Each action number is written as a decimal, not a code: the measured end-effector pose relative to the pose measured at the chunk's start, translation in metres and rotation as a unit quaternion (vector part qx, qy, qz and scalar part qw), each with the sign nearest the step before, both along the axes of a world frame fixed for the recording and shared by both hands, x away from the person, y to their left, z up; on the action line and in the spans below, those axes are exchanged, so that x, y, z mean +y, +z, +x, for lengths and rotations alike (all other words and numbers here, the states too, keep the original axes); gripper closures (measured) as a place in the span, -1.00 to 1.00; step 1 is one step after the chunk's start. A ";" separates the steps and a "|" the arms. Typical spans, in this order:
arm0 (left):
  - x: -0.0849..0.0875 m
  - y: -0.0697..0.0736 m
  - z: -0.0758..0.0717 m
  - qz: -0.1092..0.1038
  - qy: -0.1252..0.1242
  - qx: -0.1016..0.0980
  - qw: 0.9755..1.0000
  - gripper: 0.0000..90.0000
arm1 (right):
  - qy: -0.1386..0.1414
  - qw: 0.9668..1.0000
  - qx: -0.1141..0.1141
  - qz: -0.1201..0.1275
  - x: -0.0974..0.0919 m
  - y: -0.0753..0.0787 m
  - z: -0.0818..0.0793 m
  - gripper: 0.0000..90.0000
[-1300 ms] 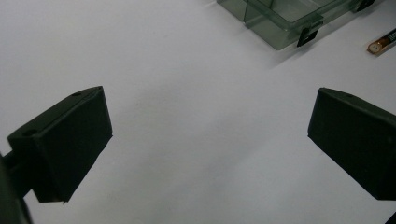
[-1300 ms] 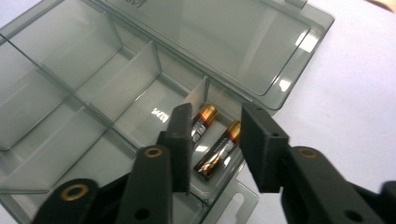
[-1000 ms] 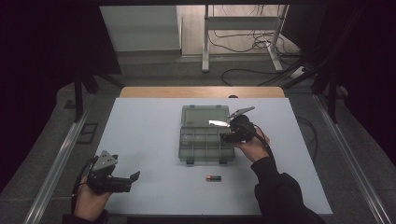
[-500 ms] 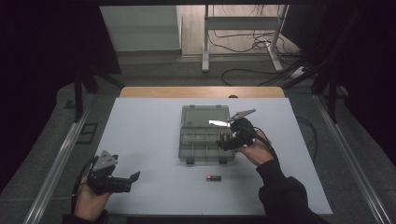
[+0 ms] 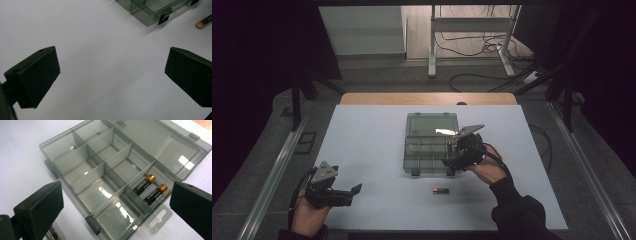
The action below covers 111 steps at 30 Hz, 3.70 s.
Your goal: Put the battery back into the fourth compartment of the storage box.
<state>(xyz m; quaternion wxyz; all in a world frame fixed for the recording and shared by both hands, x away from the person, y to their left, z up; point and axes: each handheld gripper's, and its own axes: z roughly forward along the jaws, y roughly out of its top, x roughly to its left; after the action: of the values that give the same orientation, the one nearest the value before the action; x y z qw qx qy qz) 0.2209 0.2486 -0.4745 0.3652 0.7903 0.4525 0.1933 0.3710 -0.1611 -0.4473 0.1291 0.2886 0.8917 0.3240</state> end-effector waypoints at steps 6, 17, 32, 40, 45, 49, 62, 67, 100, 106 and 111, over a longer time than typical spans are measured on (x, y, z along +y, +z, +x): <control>0.000 0.000 0.000 0.000 0.000 0.000 1.000 -1.00 | 0.023 1.000 0.013 0.001 0.002 0.001 -0.009 -1.00; 0.000 0.000 0.000 -0.001 0.000 -0.001 1.000 -1.00 | 0.049 0.999 0.016 0.012 0.002 0.003 -0.024 -1.00; 0.000 0.000 0.000 -0.001 0.000 -0.001 1.000 -1.00 | 0.079 0.994 0.067 -0.020 0.008 -0.006 -0.047 -0.79; 0.000 0.000 0.000 -0.001 0.000 -0.001 1.000 -1.00 | 0.087 0.993 0.069 -0.047 0.016 -0.017 -0.055 -0.29; 0.000 0.000 0.000 0.000 0.000 0.000 1.000 -1.00 | 0.095 0.991 0.075 -0.050 0.018 -0.024 -0.056 -0.07; 0.000 0.000 0.000 0.000 0.000 -0.001 1.000 -1.00 | 0.111 0.989 0.081 -0.062 0.019 -0.031 -0.058 0.14; 0.000 0.000 0.000 0.000 0.000 0.000 1.000 -1.00 | 0.133 0.982 0.091 -0.099 0.030 -0.050 -0.053 0.47; 0.000 0.000 0.000 0.000 -0.001 0.000 1.000 -1.00 | 0.143 0.978 0.091 -0.119 0.035 -0.057 -0.052 0.66; 0.000 0.000 0.000 0.000 -0.001 -0.002 1.000 -1.00 | 0.090 0.992 0.068 -0.056 0.022 -0.019 -0.047 0.70; 0.000 0.000 0.000 0.000 0.000 -0.002 1.000 -1.00 | 0.074 0.994 0.069 -0.044 0.017 -0.015 -0.043 0.70; 0.000 0.000 0.000 0.000 0.000 -0.002 1.000 -1.00 | 0.063 0.996 0.060 -0.033 0.012 -0.010 -0.039 0.70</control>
<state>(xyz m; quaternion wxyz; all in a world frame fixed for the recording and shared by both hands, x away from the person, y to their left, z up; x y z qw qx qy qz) 0.2209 0.2487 -0.4744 0.3661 0.7900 0.4516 0.1950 0.3315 -0.1492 -0.4578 0.0643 0.2460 0.9246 0.2837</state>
